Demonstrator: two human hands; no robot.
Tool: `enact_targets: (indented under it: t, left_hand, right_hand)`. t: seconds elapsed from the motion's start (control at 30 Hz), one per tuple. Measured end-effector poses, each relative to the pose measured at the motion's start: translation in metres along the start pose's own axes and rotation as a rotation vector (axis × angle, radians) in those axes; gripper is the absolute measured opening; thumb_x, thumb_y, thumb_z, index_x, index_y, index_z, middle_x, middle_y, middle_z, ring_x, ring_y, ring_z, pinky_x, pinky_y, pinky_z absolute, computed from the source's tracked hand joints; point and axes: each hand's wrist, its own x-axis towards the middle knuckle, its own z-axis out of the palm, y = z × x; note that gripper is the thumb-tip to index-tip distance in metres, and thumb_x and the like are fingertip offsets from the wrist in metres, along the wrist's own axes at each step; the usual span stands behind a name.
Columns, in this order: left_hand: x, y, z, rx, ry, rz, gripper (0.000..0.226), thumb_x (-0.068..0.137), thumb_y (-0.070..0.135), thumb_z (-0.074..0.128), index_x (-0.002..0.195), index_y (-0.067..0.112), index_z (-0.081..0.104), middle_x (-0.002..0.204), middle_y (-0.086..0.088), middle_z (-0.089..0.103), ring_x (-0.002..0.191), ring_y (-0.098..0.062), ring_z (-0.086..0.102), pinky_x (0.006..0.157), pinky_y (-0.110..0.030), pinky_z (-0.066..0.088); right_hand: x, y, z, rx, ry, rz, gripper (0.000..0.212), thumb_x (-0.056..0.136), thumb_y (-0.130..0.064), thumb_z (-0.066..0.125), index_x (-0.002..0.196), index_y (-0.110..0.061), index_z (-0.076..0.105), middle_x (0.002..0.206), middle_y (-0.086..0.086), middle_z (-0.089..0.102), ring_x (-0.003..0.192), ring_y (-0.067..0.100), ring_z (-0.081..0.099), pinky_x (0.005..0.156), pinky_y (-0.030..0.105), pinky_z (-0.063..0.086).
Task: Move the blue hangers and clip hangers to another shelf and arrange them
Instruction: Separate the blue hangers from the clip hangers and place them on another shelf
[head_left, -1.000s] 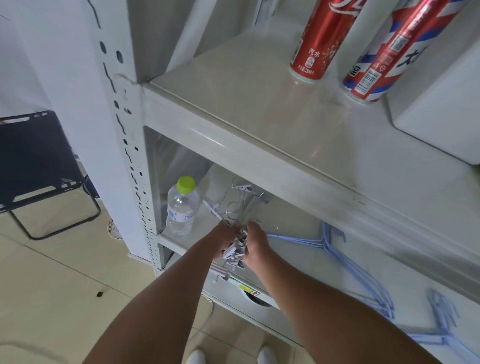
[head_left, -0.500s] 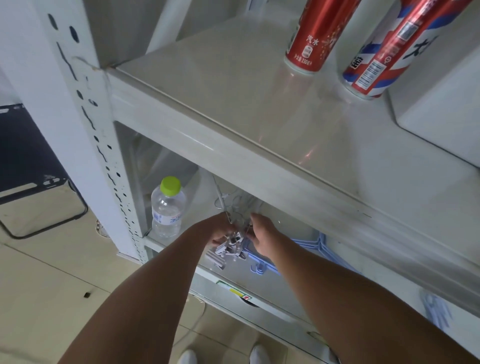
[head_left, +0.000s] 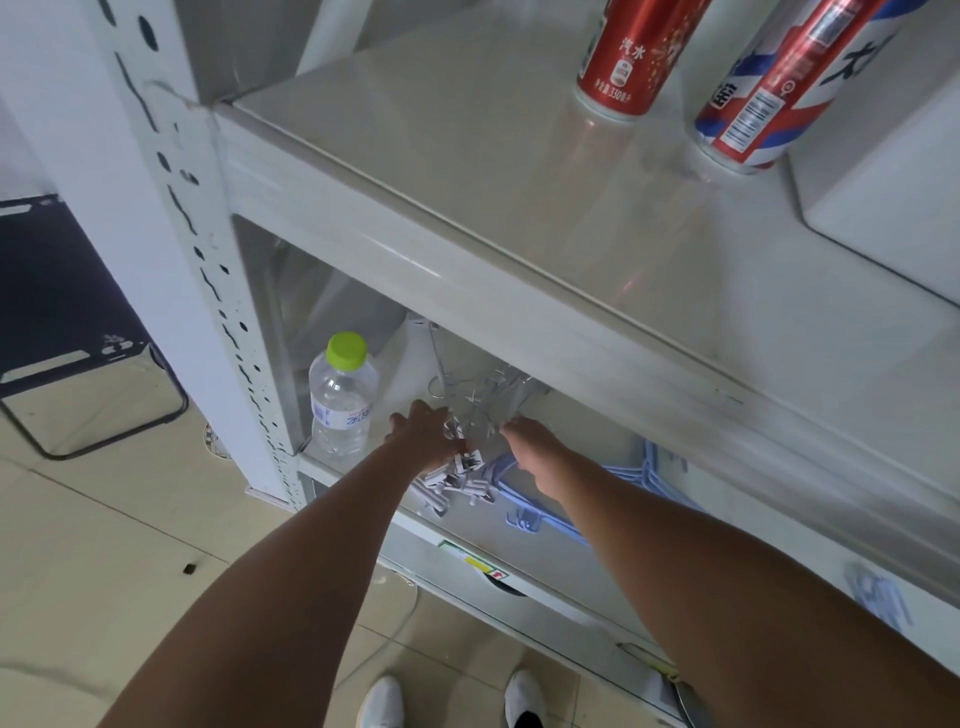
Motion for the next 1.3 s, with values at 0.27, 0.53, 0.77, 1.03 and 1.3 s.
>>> enact_targets:
  t: [0.27, 0.53, 0.77, 1.03, 1.3]
  left_hand:
    - [-0.013, -0.007, 0.006, -0.111, 0.089, 0.04, 0.062, 0.089, 0.054, 0.053, 0.143, 0.028, 0.041, 0.146, -0.009, 0.037, 0.133, -0.033, 0.035, 0.109, -0.04, 0.024]
    - [-0.027, -0.001, 0.001, -0.208, 0.21, 0.024, 0.046, 0.097, 0.037, 0.049, 0.137, 0.014, 0.049, 0.138, -0.016, 0.045, 0.127, -0.031, 0.043, 0.105, -0.036, 0.029]
    - [-0.054, 0.044, 0.007, -0.199, 0.805, 0.239, 0.019, 0.09, 0.014, 0.056, 0.103, 0.009, 0.069, 0.099, -0.016, 0.066, 0.094, -0.035, 0.056, 0.083, -0.04, 0.046]
    - [-0.065, 0.12, 0.082, -0.046, 0.203, 0.494, 0.048, 0.084, 0.042, 0.045, 0.115, 0.013, 0.068, 0.114, -0.01, 0.068, 0.112, -0.028, 0.058, 0.096, -0.036, 0.044]
    - [-0.063, 0.135, 0.151, 0.52, -0.012, 0.433, 0.077, 0.079, 0.073, 0.021, 0.137, 0.03, 0.049, 0.136, 0.001, 0.054, 0.125, -0.021, 0.05, 0.104, -0.032, 0.034]
  right_hand:
    - [-0.004, 0.016, -0.005, 0.005, 0.013, -0.065, 0.033, 0.101, -0.015, 0.038, 0.126, -0.006, 0.056, 0.121, 0.012, 0.054, 0.115, 0.029, 0.052, 0.103, 0.04, 0.041]
    - [-0.019, 0.048, -0.032, 0.069, 0.072, -0.096, 0.043, 0.101, -0.014, 0.039, 0.143, -0.005, 0.045, 0.149, 0.014, 0.044, 0.136, 0.028, 0.044, 0.114, 0.044, 0.035]
    - [-0.044, 0.14, -0.093, 0.582, 0.332, 0.119, 0.018, 0.099, -0.015, 0.045, 0.084, -0.02, 0.053, 0.063, 0.001, 0.053, 0.054, 0.013, 0.051, 0.051, 0.021, 0.044]
    - [-0.085, 0.252, -0.163, 0.847, 0.591, 0.366, 0.027, 0.097, -0.007, 0.045, 0.071, -0.014, 0.044, 0.058, 0.006, 0.037, 0.038, 0.016, 0.038, 0.036, 0.015, 0.029]
    - [-0.1, 0.309, -0.219, 0.888, 0.54, 0.437, 0.022, 0.099, -0.024, 0.053, 0.084, -0.008, 0.053, 0.068, 0.007, 0.038, 0.056, 0.017, 0.035, 0.057, 0.03, 0.035]
